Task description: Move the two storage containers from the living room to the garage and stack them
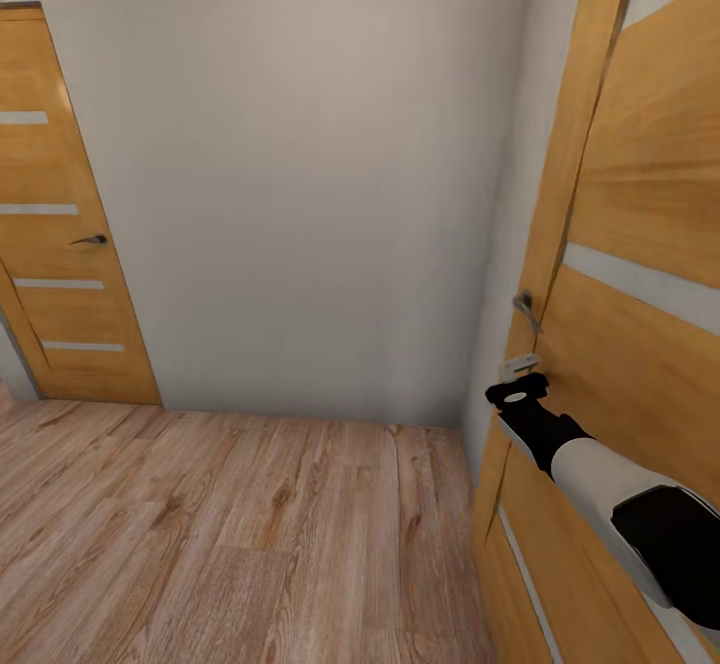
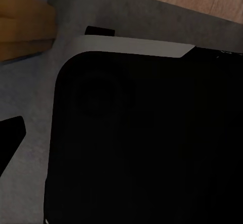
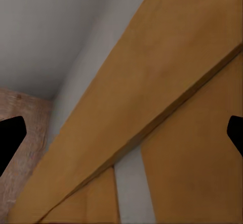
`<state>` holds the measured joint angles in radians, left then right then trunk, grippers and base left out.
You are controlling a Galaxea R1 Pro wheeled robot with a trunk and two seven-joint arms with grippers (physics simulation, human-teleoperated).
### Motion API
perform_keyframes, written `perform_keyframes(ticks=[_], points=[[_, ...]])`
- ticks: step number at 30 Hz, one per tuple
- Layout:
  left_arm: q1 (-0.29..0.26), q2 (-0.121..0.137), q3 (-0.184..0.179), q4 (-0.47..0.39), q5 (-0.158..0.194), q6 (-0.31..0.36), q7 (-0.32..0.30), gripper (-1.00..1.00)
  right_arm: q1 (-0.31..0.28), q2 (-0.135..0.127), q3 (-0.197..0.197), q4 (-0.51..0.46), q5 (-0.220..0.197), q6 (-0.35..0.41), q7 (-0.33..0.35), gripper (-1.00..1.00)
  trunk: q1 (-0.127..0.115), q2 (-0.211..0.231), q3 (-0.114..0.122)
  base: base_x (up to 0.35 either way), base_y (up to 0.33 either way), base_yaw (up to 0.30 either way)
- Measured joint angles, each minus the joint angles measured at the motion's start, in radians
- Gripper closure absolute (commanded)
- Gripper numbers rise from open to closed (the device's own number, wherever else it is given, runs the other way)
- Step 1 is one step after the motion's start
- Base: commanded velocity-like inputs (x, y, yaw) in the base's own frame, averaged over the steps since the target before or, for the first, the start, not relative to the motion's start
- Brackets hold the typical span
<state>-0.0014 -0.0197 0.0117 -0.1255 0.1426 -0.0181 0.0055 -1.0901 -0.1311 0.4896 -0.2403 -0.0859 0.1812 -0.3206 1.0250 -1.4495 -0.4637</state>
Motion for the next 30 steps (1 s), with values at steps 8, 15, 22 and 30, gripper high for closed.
perform_keyframes(ticks=[8,15,22,30], points=[[0.0,0.0,0.0,0.0,0.0,0.0,0.0,-1.0,0.0,-0.032,0.005,-0.002,-0.005,-0.001,0.003,-1.0,0.0,0.0,0.0,0.0,0.0,0.0],[0.0,0.001,0.0,0.0,0.0,0.0,0.0,-1.0,0.0,-0.03,0.005,-0.002,-0.005,-0.002,0.003,-1.0,0.0,0.0,0.0,0.0,0.0,0.0],[0.0,0.001,0.0,0.0,0.0,0.0,0.0,-1.0,0.0,-0.028,-0.027,-0.007,-0.001,-0.002,0.005,-1.0,0.0,0.0,0.0,0.0,0.0,0.0],[0.0,0.001,0.0,0.0,0.0,0.0,0.0,-1.0,0.0,-0.023,-0.082,-0.018,0.003,-0.003,0.008,-1.0,0.0,0.0,0.0,0.0,0.0,0.0]])
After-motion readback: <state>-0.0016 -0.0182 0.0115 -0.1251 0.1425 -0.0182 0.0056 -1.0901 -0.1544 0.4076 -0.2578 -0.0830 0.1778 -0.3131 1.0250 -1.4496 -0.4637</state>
